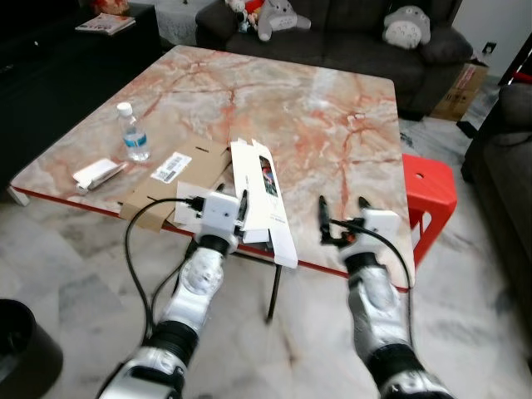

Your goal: Picking trash to rubbish bin

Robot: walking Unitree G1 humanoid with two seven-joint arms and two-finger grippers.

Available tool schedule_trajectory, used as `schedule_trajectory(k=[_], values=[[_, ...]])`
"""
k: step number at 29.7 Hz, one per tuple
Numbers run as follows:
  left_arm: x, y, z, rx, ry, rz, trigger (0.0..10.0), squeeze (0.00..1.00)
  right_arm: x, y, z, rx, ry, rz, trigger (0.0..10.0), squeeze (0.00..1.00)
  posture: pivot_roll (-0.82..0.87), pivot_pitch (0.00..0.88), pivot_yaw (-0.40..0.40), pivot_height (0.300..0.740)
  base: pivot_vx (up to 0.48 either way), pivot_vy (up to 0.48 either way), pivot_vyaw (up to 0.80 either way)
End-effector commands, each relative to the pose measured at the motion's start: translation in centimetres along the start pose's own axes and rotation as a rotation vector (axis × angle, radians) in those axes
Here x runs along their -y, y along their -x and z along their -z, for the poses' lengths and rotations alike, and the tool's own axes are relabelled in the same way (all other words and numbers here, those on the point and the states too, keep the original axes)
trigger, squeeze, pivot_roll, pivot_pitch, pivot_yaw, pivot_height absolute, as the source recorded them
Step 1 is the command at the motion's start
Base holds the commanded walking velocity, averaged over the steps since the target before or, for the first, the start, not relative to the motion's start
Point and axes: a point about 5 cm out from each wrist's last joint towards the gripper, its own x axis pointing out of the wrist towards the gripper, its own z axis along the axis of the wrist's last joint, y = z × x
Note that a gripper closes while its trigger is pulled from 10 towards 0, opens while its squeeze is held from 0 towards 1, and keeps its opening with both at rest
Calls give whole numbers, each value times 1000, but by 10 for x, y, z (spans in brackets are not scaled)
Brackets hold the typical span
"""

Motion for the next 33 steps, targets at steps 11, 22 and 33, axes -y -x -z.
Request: schedule_trajectory(k=[11, 22, 33], values=[[11, -3, -9, 41, 16, 27, 10000, 0, 13, 2, -4, 10, 20, 33, 10000, 0, 61, 93, -83, 740, 256, 0, 0], [6, -6, -13, 52, 17, 13, 10000, 0, 13, 2, -2, 3, 29, 32, 10000, 0, 62, 95, -83, 740, 0, 0, 0], [-50, -13, -24, 12, -40, -99, 10000, 0, 13, 3, -2, -1, 25, 37, 10000, 0, 71, 104, -81, 740, 0, 0, 0]])
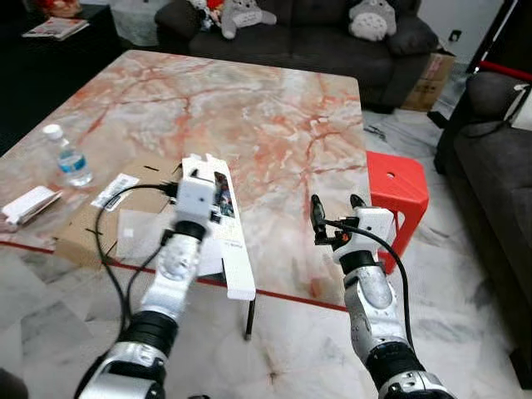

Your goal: Picking trash to rubbish bin

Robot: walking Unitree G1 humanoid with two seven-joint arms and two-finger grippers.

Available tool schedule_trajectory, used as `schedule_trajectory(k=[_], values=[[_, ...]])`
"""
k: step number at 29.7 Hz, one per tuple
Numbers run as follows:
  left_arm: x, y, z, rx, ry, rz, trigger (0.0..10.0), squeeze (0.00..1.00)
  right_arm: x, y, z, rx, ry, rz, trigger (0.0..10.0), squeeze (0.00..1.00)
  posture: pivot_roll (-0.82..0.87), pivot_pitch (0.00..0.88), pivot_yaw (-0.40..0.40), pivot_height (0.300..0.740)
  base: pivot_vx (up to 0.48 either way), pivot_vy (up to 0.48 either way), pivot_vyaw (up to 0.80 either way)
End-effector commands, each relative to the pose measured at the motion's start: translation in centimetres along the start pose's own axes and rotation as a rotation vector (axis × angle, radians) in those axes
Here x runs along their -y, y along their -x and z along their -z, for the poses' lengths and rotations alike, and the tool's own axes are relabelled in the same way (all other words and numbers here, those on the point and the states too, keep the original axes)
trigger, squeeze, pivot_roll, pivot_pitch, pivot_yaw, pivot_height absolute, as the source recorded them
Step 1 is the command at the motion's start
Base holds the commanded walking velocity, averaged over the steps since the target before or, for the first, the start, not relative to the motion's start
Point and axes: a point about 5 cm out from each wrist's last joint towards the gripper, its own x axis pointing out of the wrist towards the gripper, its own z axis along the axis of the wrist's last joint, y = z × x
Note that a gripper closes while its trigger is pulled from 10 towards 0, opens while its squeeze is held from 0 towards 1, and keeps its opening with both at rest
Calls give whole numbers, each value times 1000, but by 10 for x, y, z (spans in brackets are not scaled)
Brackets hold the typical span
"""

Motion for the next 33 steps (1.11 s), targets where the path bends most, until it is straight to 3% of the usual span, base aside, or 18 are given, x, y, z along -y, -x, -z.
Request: schedule_trajectory(k=[1, 2, 6, 7, 8, 11, 14, 15, 16, 21, 22, 30, 33], values=[[-16, -3, -3, -31, 0, -25, 10000, 0, 2, 0, -1, 2, 0, 11, 10000, 0, 71, 104, -81, 740, 0, 0, 0], [-30, -2, 1, -80, -21, -25, 10000, 0, 1, 0, 0, -2, -1, 8, 10000, 0, 82, 111, -86, 740, 0, 0, 0], [-37, 1, 5, -110, -23, -9, 10000, 0, 1, 0, 0, -3, -1, 4, 10000, 0, 82, 111, -86, 740, 0, 0, 0], [-40, 3, 8, -127, -10, -9, 10000, 0, 0, 0, 0, -4, -1, 4, 10000, 0, 82, 111, -86, 740, 0, 0, 0], [-42, 8, 20, -218, 64, 20, 10000, 0, 0, 0, 1, -7, -1, 1, 10000, 0, 82, 111, -86, 740, 0, 0, 0], [-45, 17, 35, -310, 121, 38, 10000, 0, 0, 0, 1, -8, -2, 0, 10000, 0, 89, 118, -90, 740, 0, 0, 0], [-45, 18, 37, -322, 162, 32, 10000, 0, 0, 0, 1, -8, -2, 0, 10000, 0, 86, 118, -90, 740, 0, 0, 0], [-45, 19, 37, -333, 189, 37, 10000, 933, 0, 1, 1, -8, -2, -1, 10000, 0, 86, 118, -90, 740, 0, 0, 0], [-46, 20, 37, -339, 212, 38, 10000, 1000, 0, 1, 1, -8, -2, -1, 10000, 0, 86, 120, -89, 740, 0, 0, 0], [-48, 22, 35, -349, 238, 28, 10000, 1000, 0, 1, 1, -9, -3, -3, 10000, 0, 88, 120, -90, 740, 0, 0, 0], [-48, 22, 35, -352, 243, 28, 10000, 0, -1, 1, 1, -10, -3, -4, 10000, 0, 88, 120, -90, 740, 0, 0, 0], [-40, 22, 33, -360, 329, 85, 10000, 0, -1, 1, 1, -11, -2, -7, 10000, 0, 89, 121, -95, 740, 0, 0, 0], [-37, 17, 23, -324, 377, 106, 10000, 0, 0, 1, 1, -8, -2, -5, 10000, 0, 86, 119, -93, 740, 0, 0, 0]])
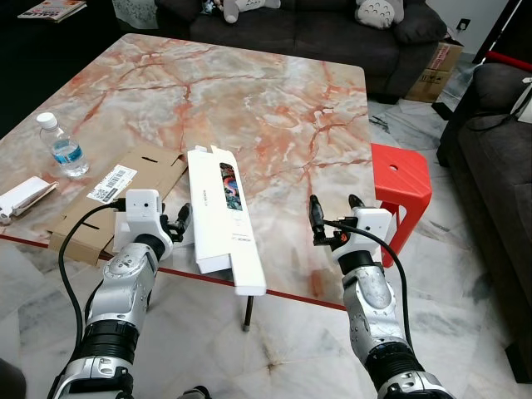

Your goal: Picking trash to rubbish bin

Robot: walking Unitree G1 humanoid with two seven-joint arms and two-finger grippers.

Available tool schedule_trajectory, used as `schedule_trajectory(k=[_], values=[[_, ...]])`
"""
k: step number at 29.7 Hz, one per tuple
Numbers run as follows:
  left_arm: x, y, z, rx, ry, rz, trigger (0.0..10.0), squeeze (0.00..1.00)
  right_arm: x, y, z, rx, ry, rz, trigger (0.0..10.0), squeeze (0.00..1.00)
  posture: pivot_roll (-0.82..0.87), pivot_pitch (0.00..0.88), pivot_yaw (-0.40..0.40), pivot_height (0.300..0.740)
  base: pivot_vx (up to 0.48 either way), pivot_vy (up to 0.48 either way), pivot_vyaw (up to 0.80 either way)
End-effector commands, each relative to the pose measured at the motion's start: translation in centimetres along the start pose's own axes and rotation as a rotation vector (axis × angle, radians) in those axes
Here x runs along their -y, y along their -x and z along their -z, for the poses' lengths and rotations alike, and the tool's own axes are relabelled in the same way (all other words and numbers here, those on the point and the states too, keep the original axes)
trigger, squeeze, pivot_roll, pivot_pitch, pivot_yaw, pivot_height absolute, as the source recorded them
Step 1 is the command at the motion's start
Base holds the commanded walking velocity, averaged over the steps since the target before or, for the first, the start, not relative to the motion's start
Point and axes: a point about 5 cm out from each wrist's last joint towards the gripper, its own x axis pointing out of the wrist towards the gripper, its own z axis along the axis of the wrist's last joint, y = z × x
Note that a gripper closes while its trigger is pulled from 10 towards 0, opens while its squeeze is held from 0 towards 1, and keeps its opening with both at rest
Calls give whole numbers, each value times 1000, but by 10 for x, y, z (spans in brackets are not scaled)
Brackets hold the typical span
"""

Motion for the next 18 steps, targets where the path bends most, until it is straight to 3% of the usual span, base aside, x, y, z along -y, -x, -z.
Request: schedule_trajectory(k=[1, 8, 18], values=[[6, 0, -8, 26, 31, 32, 10000, 0, 1, 1, 0, -3, 2, 3, 10000, 0, 86, 119, -93, 740, 0, 0, 0], [10, 1, -17, 71, 115, 69, 10000, 0, 1, 1, 0, -5, 2, -1, 10000, 0, 85, 119, -94, 740, 0, 0, 0], [18, 2, -9, 27, 192, 101, 10000, 0, 0, 1, 1, -10, 2, -6, 10000, 0, 84, 103, -94, 740, 0, 0, 0]])
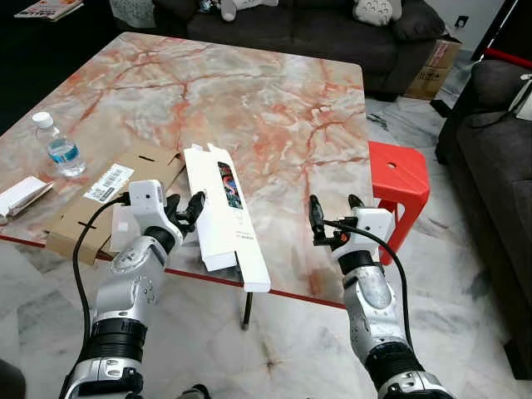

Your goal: Picking trash to rubbish bin

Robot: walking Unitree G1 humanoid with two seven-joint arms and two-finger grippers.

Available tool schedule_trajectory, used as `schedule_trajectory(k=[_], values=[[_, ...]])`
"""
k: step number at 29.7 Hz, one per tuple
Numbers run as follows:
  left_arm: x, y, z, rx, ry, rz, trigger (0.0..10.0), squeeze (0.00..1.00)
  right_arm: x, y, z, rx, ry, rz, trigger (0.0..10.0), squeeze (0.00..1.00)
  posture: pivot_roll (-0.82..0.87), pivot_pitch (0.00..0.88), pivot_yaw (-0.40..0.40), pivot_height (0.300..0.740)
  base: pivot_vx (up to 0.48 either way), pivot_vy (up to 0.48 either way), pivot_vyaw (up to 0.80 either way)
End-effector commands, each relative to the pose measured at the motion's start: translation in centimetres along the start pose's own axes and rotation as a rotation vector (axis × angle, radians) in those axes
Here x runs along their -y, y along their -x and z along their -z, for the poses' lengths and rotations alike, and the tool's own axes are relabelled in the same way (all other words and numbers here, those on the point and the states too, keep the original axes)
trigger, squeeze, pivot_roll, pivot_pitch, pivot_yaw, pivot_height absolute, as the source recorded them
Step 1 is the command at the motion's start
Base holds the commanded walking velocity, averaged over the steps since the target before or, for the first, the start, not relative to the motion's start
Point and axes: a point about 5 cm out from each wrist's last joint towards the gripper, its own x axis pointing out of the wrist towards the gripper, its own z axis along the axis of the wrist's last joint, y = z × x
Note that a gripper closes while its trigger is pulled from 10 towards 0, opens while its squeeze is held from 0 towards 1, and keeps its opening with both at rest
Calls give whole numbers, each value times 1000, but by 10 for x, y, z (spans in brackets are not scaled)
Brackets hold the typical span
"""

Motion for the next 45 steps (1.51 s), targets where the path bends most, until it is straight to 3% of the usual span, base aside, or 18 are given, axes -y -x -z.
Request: schedule_trajectory(k=[1, 9, 26, 45], values=[[5, 1, 1, -10, 39, 28, 10000, 0, 0, 1, 1, -9, 2, 0, 10000, 0, 84, 100, -94, 740, 0, 0, 0], [13, 0, 7, -24, 76, 47, 10000, 0, 0, 1, 1, -9, 2, -2, 10000, 0, 81, 90, -93, 740, 0, 0, 0], [9, 6, 5, -19, 121, 20, 10000, 0, -2, 2, 3, -14, -1, -9, 10000, 0, 89, 89, -94, 740, 0, 0, 0], [32, -2, 23, -84, 220, 42, 10000, 0, -2, 1, 2, -12, -2, -4, 10000, 0, 75, 121, -93, 740, 0, 0, 0]])
